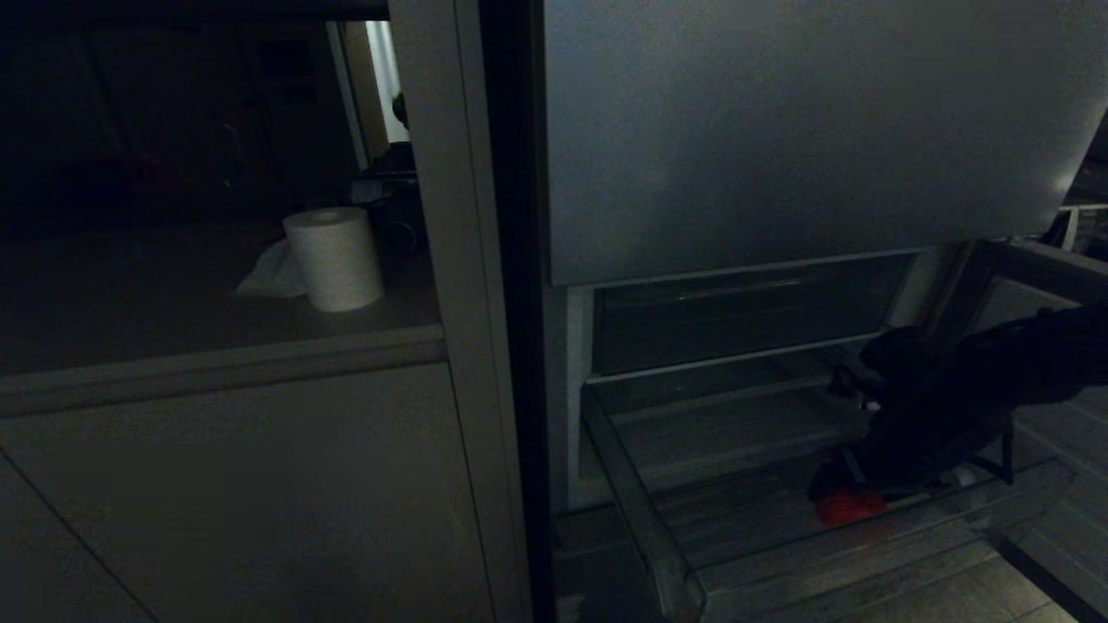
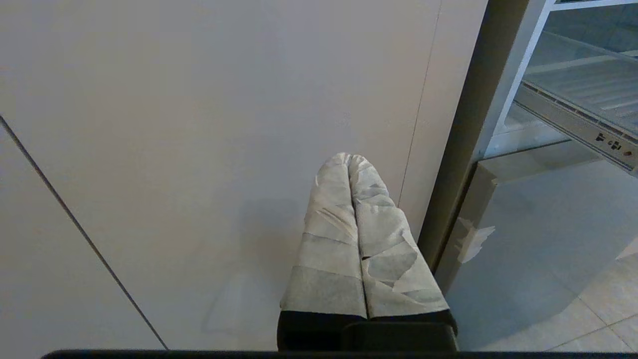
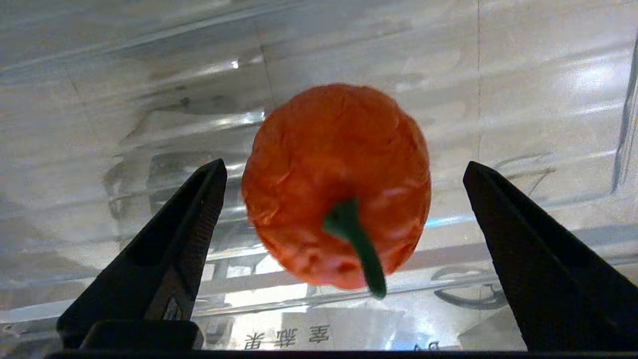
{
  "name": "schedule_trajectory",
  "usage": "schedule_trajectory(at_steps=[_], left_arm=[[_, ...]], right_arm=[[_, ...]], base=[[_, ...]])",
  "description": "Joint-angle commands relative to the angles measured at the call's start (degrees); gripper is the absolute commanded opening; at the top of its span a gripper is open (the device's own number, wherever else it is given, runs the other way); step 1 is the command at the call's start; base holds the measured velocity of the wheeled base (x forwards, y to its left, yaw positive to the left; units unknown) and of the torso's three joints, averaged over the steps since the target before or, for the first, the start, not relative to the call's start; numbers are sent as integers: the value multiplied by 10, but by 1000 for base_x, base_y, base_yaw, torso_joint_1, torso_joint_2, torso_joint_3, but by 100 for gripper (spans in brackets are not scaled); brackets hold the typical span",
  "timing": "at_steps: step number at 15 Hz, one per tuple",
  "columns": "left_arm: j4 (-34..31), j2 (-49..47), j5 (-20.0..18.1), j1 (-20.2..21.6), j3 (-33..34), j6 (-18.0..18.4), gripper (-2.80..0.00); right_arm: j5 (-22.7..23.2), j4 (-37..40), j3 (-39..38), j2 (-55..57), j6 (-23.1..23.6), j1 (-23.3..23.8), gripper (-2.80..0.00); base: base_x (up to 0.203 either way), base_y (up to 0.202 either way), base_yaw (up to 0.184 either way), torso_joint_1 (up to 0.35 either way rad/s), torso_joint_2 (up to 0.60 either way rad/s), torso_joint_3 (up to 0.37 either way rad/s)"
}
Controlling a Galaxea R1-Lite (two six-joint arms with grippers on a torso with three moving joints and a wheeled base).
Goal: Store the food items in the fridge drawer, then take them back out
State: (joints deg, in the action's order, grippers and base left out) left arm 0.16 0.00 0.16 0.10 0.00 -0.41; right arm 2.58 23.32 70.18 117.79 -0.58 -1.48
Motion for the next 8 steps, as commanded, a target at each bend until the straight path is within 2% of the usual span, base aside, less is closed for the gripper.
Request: schedule_trajectory(at_steps=[1,8], left_arm=[[0,-1,0,0,0,0,-280],[0,0,0,0,0,0,-280]], right_arm=[[1,5,9,9,1,0,0],[1,17,21,34,17,0,0]], base=[[0,0,0,0,0,0],[0,0,0,0,0,0]])
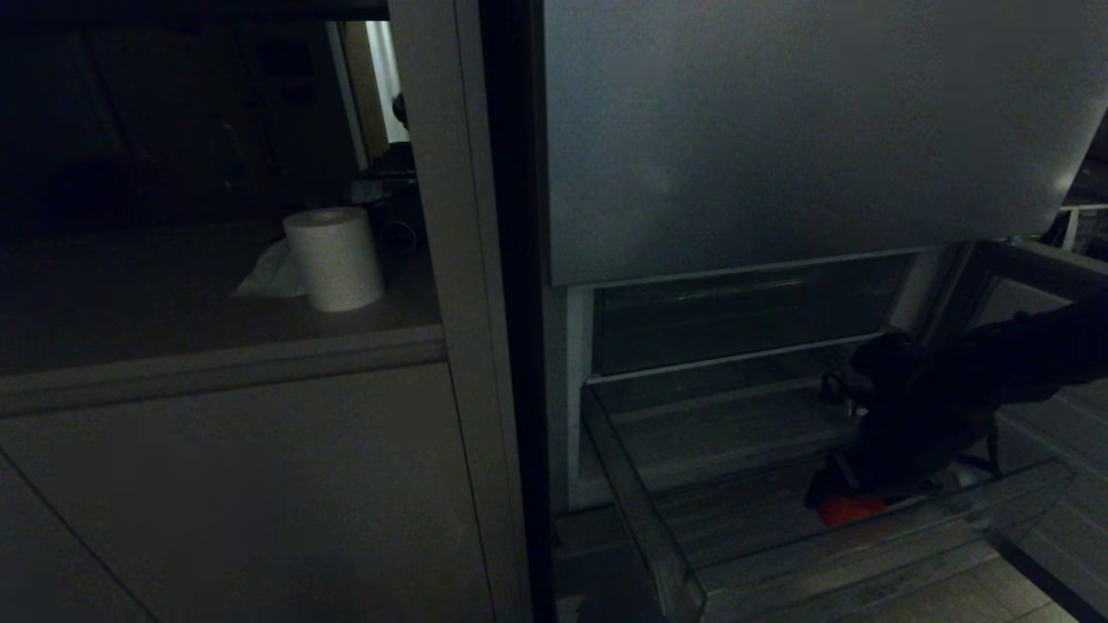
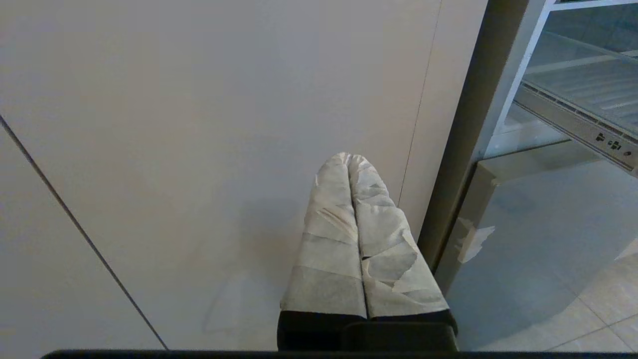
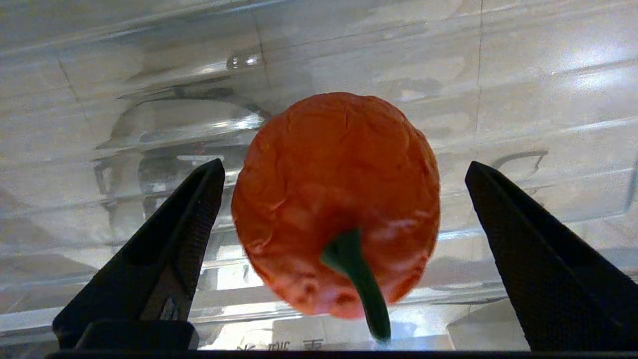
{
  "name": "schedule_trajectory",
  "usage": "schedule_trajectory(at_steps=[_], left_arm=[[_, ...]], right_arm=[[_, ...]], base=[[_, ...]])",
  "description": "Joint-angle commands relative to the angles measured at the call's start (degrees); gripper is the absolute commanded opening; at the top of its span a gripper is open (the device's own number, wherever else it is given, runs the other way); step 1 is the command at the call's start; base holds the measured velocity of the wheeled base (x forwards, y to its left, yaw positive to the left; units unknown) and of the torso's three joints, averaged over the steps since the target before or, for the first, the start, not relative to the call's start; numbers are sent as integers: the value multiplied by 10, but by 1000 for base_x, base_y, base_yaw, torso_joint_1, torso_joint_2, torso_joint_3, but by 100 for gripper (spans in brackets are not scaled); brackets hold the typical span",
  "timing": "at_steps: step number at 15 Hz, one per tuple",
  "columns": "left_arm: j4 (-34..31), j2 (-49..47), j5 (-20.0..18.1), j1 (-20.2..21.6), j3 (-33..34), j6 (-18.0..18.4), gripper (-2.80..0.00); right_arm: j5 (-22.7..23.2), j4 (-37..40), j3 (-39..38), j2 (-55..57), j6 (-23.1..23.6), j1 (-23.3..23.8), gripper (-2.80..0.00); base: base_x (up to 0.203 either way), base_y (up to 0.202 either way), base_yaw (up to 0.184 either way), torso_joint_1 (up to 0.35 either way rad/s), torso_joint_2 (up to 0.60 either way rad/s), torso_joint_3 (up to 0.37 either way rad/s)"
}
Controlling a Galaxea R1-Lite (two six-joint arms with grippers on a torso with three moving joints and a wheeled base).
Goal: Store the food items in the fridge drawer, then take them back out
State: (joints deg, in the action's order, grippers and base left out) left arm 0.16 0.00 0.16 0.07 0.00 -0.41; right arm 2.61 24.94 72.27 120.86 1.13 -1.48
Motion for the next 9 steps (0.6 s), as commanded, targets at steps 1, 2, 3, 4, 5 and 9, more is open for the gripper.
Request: schedule_trajectory(at_steps=[1,2,3,4,5,9], left_arm=[[0,0,0,0,0,0,-280],[0,-1,0,0,0,0,-280],[0,0,0,0,0,0,-280],[0,-1,0,0,0,0,-280],[0,0,0,0,0,0,-280],[0,-1,0,0,0,0,-280]], right_arm=[[0,1,1,4,1,0,-79],[0,1,0,4,1,0,-280],[0,1,1,4,0,1,-280],[0,0,1,5,-1,0,-280],[0,0,4,4,-1,1,-280],[3,-2,15,-13,-8,0,-280]], base=[[0,0,0,0,0,0],[0,0,0,0,0,0],[0,0,0,0,0,0],[0,0,0,0,0,0],[0,0,0,0,0,0],[0,0,0,0,0,0]])
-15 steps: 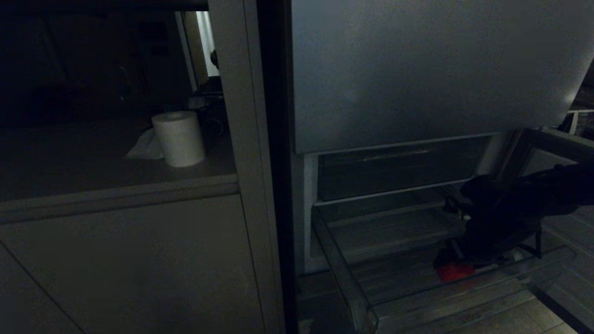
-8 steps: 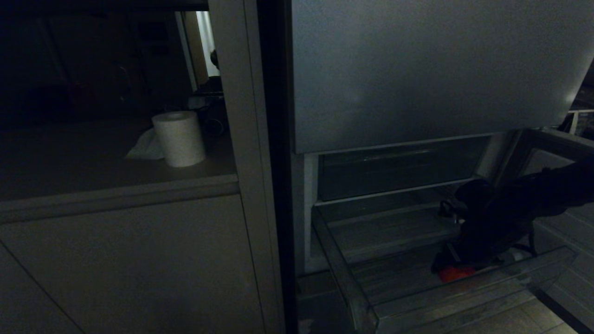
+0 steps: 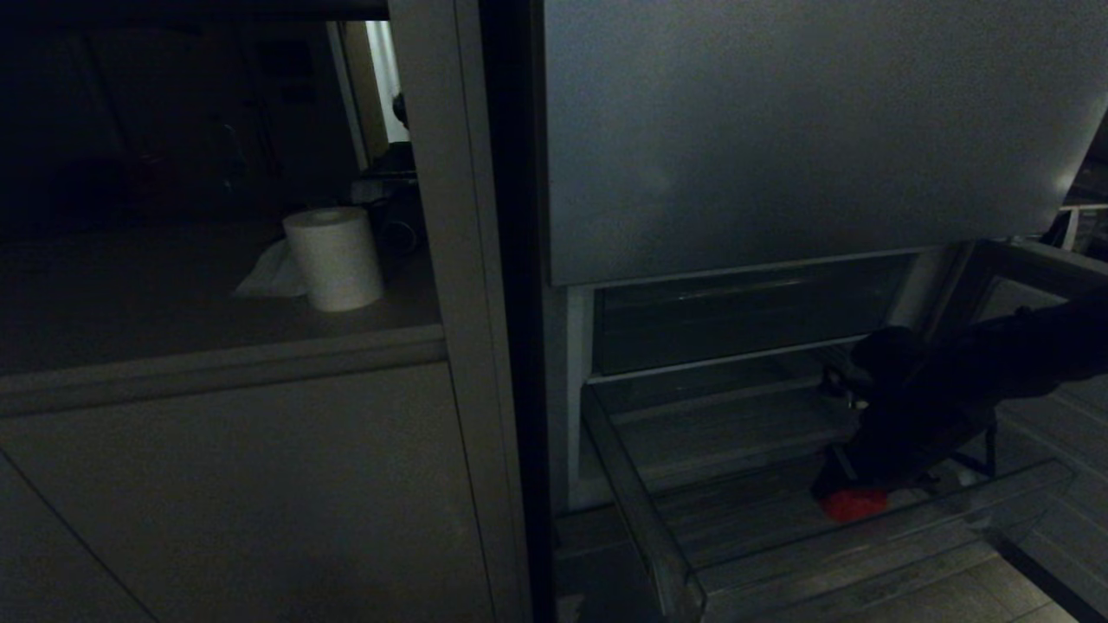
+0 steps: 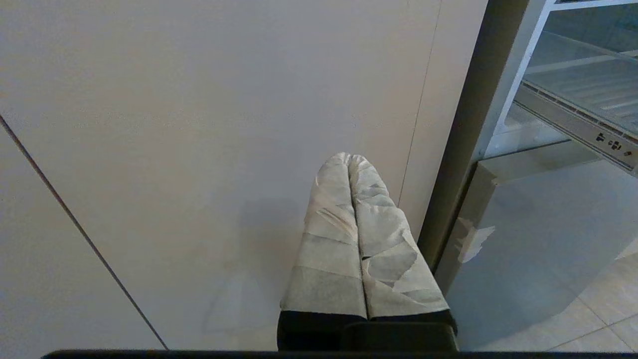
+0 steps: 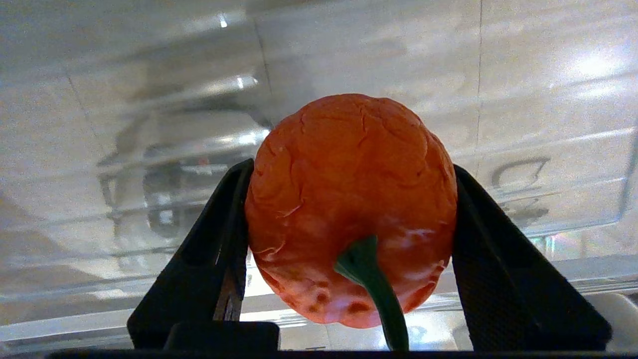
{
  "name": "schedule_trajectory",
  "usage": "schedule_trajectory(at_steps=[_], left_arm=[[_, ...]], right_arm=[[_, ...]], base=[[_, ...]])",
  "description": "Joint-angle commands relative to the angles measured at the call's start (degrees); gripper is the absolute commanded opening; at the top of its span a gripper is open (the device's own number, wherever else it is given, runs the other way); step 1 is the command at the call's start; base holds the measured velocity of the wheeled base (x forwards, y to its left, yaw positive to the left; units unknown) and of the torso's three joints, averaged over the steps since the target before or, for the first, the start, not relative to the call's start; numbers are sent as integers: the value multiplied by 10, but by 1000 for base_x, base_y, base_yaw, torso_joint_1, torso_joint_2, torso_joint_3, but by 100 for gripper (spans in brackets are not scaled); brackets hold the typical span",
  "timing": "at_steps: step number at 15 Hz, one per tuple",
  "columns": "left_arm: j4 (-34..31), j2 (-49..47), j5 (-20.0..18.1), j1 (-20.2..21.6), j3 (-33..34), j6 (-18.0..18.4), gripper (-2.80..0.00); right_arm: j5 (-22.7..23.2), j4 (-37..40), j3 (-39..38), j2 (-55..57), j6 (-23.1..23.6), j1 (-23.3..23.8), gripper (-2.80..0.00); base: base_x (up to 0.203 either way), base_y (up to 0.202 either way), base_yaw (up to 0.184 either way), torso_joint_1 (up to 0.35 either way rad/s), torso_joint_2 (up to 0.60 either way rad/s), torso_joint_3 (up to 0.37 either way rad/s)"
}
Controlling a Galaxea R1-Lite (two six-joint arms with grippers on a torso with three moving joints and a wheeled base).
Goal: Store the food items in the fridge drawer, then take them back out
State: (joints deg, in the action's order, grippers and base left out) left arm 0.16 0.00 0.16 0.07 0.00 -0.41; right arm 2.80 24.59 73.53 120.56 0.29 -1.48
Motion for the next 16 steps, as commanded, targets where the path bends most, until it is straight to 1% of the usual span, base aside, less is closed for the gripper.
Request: schedule_trajectory(at_steps=[1,4,6,8,11,14,16], left_arm=[[0,0,0,0,0,0,-280],[0,-1,0,0,0,0,-280],[0,0,0,0,0,0,-280],[0,0,0,0,0,0,-280],[0,0,0,0,0,0,-280],[0,-1,0,0,0,0,-280],[0,0,0,0,0,0,-280]], right_arm=[[2,1,3,-11,0,0,-280],[26,-1,8,-66,-5,1,-280],[37,-17,3,-101,-19,1,-280],[39,-48,-11,-132,-30,2,-280],[39,-57,-47,-205,-33,3,-280],[39,-59,-76,-308,-37,4,-280],[39,-58,-98,-398,-43,4,-280]], base=[[0,0,0,0,0,0],[0,0,0,0,0,0],[0,0,0,0,0,0],[0,0,0,0,0,0],[0,0,0,0,0,0],[0,0,0,0,0,0],[0,0,0,0,0,0]])
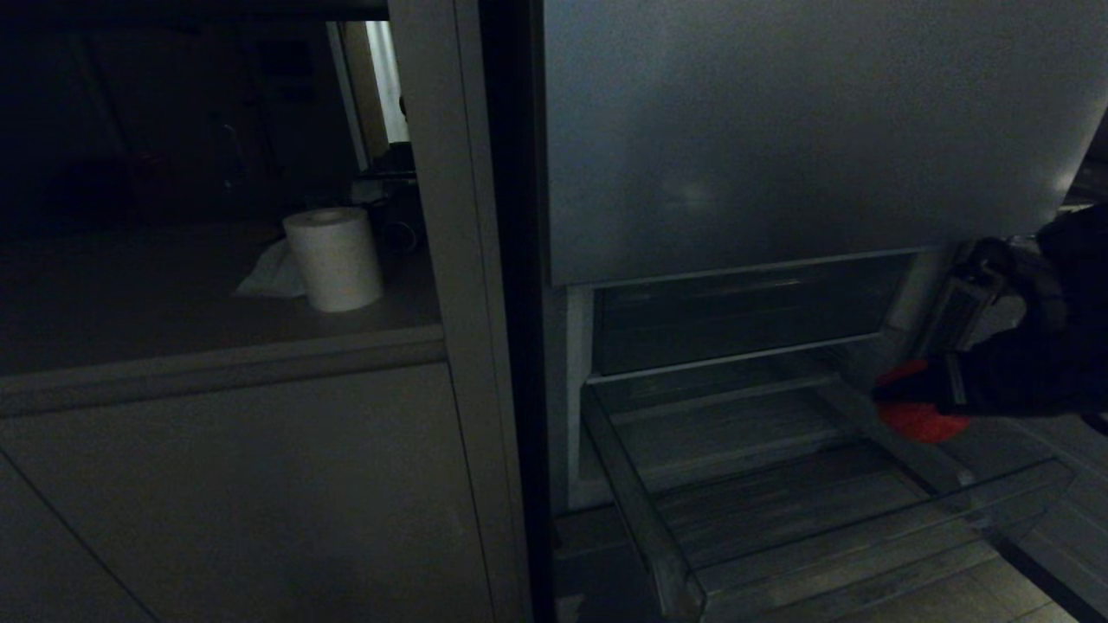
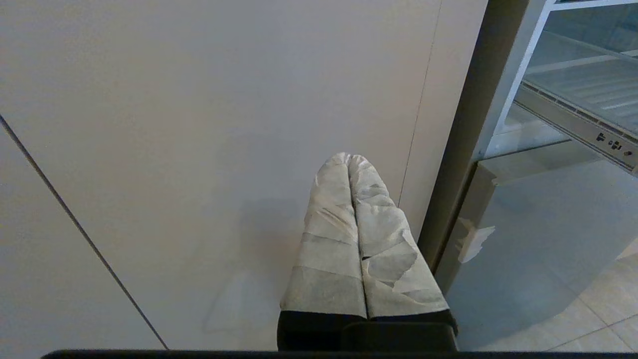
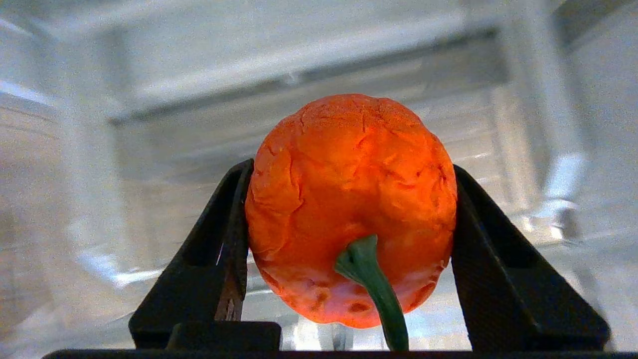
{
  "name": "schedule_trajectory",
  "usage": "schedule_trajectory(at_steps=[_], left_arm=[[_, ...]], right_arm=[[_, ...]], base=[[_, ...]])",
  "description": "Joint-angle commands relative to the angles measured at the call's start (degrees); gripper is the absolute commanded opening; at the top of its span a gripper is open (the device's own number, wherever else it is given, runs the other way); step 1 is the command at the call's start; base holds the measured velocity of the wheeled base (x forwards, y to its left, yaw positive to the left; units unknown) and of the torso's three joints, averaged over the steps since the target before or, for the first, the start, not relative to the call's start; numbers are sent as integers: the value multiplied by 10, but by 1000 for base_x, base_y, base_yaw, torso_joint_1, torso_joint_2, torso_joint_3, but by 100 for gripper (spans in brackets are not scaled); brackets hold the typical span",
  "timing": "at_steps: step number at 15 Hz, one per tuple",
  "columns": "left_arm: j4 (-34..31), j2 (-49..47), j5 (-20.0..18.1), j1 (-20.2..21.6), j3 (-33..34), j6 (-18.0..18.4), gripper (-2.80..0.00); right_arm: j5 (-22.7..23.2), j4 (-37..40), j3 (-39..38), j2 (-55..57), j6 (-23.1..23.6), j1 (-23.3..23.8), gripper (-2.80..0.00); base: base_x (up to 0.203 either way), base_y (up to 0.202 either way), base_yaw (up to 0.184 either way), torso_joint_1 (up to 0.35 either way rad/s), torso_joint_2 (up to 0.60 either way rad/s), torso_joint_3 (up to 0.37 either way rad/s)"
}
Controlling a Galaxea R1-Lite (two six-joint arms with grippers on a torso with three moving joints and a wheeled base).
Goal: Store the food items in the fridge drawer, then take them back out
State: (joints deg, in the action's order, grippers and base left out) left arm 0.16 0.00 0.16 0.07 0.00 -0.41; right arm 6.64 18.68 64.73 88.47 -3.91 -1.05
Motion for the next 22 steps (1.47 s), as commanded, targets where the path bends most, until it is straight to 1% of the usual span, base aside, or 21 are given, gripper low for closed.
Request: schedule_trajectory(at_steps=[1,4,6,8,9,11,13,14,15,16,17,19,22], left_arm=[[0,-1,0,0,0,0,-280],[0,0,0,0,0,0,-280],[0,-1,0,0,0,0,-280],[0,-1,0,0,0,0,-280],[0,-1,0,0,0,0,-280],[0,-1,0,0,0,0,-280],[0,0,0,0,0,0,-280],[0,0,0,0,0,0,-280],[0,0,0,0,0,0,-280],[0,0,0,0,0,0,-280],[0,0,0,0,0,0,-280],[0,0,0,0,0,0,-280],[0,0,0,0,0,0,-280]], right_arm=[[0,1,-24,-126,-2,-1,-280],[-10,3,-82,-290,-2,-1,-280],[-32,4,-149,-424,0,-1,-280],[-57,4,-234,-556,3,-1,-280],[-65,4,-288,-629,11,-1,-280],[-77,4,-406,-771,43,1,-280],[-82,-3,-498,-865,72,3,-280],[-79,-12,-547,-886,81,4,-280],[-65,-29,-581,-889,89,5,-280],[-38,-43,-592,-886,98,6,-280],[-33,-49,-597,-886,100,6,-280],[-40,-109,-615,-886,93,6,-280],[-46,-123,-621,-886,78,6,-280]], base=[[0,0,0,0,0,0],[0,0,0,0,0,0],[0,0,0,0,0,0],[0,0,0,0,0,0],[0,0,0,0,0,0],[0,0,0,0,0,0],[0,0,0,0,0,0],[0,0,0,0,0,0],[0,0,0,0,0,0],[0,0,0,0,0,0],[0,0,0,0,0,0],[0,0,0,0,0,0],[0,0,0,0,0,0]])
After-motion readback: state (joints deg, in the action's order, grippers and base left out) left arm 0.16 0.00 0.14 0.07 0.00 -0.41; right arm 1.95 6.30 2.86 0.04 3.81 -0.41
